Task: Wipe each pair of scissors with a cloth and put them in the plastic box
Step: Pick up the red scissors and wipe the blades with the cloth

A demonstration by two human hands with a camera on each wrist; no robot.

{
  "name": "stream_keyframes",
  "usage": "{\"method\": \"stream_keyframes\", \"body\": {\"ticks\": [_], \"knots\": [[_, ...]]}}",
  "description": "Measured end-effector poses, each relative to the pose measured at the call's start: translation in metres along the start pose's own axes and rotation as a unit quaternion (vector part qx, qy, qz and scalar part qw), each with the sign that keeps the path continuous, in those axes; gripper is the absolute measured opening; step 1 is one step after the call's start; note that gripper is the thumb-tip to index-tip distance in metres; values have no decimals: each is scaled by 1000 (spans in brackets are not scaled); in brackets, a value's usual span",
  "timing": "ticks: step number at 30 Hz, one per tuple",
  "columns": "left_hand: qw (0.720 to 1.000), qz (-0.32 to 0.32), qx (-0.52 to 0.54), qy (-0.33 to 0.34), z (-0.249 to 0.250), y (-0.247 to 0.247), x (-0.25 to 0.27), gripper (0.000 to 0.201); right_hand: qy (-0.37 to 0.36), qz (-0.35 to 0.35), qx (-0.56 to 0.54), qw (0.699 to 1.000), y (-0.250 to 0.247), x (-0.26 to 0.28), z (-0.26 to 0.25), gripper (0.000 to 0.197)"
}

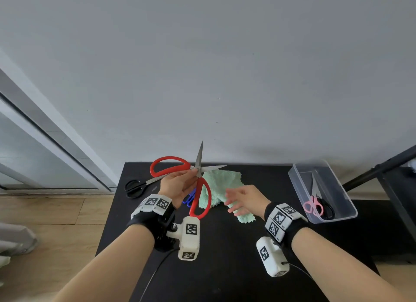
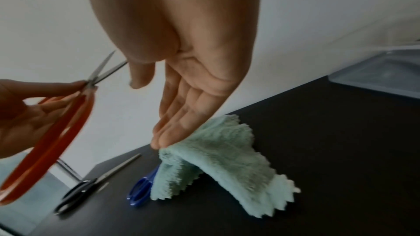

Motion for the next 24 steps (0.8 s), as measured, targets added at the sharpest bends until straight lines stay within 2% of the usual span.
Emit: {"method": "stream_keyframes", "body": {"ticks": [2,5,8,10,13,16,19,24], "knots": [[999,-12,-36,-3,-6,1,-2,21,-8,66,4,998,-21,-6,10,18],[997,-21,-67,-10,-18,4,-4,26,-26,161,70,984,-52,-12,23,12],[996,-27,-77,-26,-29,10,-7,24,-4,219,148,964,-74,-18,39,12],[995,-38,-89,-34,-35,13,-10,23,25,224,188,956,-81,-22,51,9],[992,-55,-102,-53,-44,17,-14,22,75,210,239,945,-80,-27,65,37],[990,-58,-110,-71,-51,19,-17,27,111,213,254,937,-76,-30,75,48],[989,-53,-115,-81,-54,19,-20,29,125,221,266,930,-75,-35,78,41],[988,-45,-122,-77,-54,15,-22,28,150,193,267,932,-73,-44,80,36]]}}
Point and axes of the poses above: each hand's wrist, its own x-axis away from the middle knuckle, its own y-axis out of the palm, z = x × y, the point moved 5 cm from there along -x, towards the middle knuckle, and after that the axes turned 12 degrees about -x, right-handed, at the moved point
